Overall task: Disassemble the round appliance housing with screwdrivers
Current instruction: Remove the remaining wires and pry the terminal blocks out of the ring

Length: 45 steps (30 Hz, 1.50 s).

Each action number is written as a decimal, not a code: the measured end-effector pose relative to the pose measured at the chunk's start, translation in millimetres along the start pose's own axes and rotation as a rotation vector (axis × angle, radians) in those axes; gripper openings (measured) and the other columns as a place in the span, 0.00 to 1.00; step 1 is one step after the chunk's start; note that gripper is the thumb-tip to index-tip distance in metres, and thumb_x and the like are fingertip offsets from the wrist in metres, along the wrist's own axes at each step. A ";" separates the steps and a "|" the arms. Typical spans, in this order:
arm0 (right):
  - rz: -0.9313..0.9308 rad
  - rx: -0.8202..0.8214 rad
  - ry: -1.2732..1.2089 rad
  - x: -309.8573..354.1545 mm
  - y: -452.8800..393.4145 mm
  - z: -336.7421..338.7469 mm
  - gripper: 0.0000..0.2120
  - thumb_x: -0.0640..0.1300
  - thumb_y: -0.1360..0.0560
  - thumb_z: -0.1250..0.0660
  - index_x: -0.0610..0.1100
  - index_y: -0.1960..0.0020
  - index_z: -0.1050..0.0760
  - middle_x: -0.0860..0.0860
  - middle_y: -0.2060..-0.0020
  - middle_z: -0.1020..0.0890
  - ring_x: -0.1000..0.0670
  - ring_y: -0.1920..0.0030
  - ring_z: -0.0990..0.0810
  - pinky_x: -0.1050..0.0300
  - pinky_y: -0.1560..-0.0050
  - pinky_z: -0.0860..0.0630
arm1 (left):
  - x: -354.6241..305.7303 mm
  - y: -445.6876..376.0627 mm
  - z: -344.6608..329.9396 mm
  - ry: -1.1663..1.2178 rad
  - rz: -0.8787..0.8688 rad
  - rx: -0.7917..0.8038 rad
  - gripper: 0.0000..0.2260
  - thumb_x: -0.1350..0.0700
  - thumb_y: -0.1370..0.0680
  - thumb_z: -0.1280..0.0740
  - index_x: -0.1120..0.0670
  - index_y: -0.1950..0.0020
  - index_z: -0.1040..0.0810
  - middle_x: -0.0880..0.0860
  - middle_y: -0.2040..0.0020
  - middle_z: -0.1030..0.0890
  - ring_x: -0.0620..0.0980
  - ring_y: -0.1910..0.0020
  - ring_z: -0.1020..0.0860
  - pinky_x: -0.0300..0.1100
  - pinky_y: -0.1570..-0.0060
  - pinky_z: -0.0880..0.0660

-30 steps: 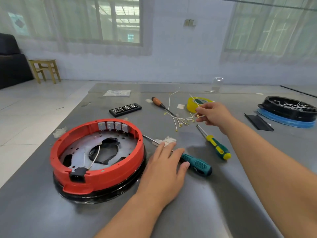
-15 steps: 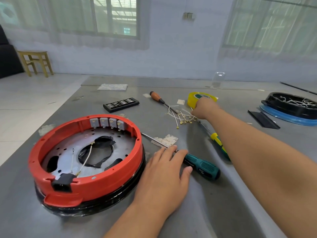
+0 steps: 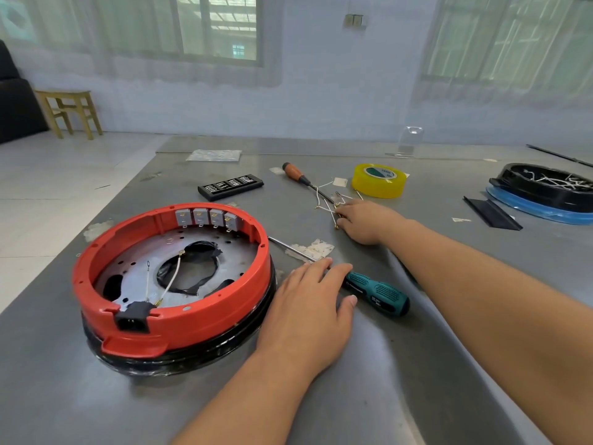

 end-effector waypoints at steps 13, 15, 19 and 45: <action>-0.026 -0.131 -0.257 22.1 60.8 33.2 0.23 0.45 0.15 0.41 0.46 0.21 0.34 0.46 0.23 0.31 0.43 0.25 0.32 0.50 0.27 0.34 | -6.4 1.8 7.9 0.055 -0.008 0.030 0.26 0.48 0.15 0.37 0.44 0.17 0.37 0.46 0.20 0.33 0.50 0.22 0.34 0.47 0.23 0.37; -0.034 -0.208 -0.425 30.6 88.4 43.9 0.21 0.44 0.16 0.40 0.47 0.23 0.30 0.47 0.26 0.26 0.45 0.28 0.28 0.53 0.31 0.32 | -10.6 6.9 17.6 0.111 -0.001 0.004 0.26 0.49 0.15 0.37 0.47 0.17 0.38 0.46 0.20 0.33 0.50 0.22 0.34 0.45 0.24 0.37; -0.047 -0.387 -0.701 59.2 140.9 56.3 0.17 0.43 0.16 0.39 0.48 0.29 0.25 0.51 0.33 0.21 0.50 0.34 0.23 0.56 0.34 0.29 | -25.7 32.0 41.3 0.107 -0.061 -0.100 0.21 0.57 0.16 0.36 0.52 0.22 0.29 0.49 0.26 0.25 0.51 0.27 0.29 0.45 0.29 0.32; -0.033 -0.377 -0.861 177.7 161.6 -5.1 0.30 0.71 0.21 0.56 0.56 0.38 0.24 0.55 0.43 0.20 0.52 0.38 0.24 0.46 0.33 0.28 | 156.8 122.2 155.6 0.485 0.657 -0.640 0.25 0.36 0.16 0.47 0.49 0.26 0.31 0.54 0.38 0.21 0.67 0.32 0.27 0.64 0.29 0.33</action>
Point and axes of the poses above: each hand's wrist, its own y-axis away from the middle knuckle, its own z-axis out of the back of the hand, x = y × z, the point moved 8 cm from there along -y, towards the middle knuckle
